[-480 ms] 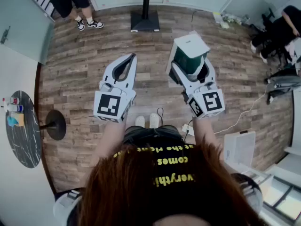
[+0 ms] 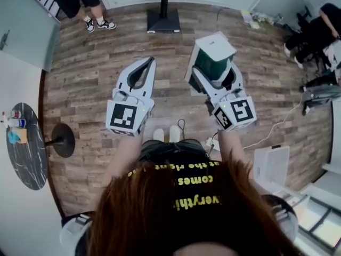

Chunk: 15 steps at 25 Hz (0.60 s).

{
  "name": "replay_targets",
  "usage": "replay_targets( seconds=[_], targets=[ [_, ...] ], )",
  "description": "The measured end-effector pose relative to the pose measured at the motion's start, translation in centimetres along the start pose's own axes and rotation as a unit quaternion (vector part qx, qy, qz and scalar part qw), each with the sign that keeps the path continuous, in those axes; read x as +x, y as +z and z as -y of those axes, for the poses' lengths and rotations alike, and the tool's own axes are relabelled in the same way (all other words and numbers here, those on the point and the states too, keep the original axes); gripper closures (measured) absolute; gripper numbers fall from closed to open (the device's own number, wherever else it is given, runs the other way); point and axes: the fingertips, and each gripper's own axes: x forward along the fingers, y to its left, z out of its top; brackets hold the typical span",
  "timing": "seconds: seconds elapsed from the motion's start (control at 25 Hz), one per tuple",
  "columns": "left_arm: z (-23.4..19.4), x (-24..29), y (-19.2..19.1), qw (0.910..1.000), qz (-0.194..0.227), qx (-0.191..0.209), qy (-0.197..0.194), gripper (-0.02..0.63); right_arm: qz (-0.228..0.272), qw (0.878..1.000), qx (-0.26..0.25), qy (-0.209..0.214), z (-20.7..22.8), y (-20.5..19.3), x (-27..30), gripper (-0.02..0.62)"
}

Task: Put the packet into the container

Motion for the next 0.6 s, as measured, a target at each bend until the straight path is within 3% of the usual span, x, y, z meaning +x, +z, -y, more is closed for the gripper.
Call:
replay_targets(
  seconds=[0.6],
  targets=[
    [-0.2, 2.4, -1.0, 0.9998, -0.012, -0.009, 0.013, 0.606, 0.001, 1.0, -0.02, 0.005, 1.8, 0.3, 1.5, 0.212]
  ],
)
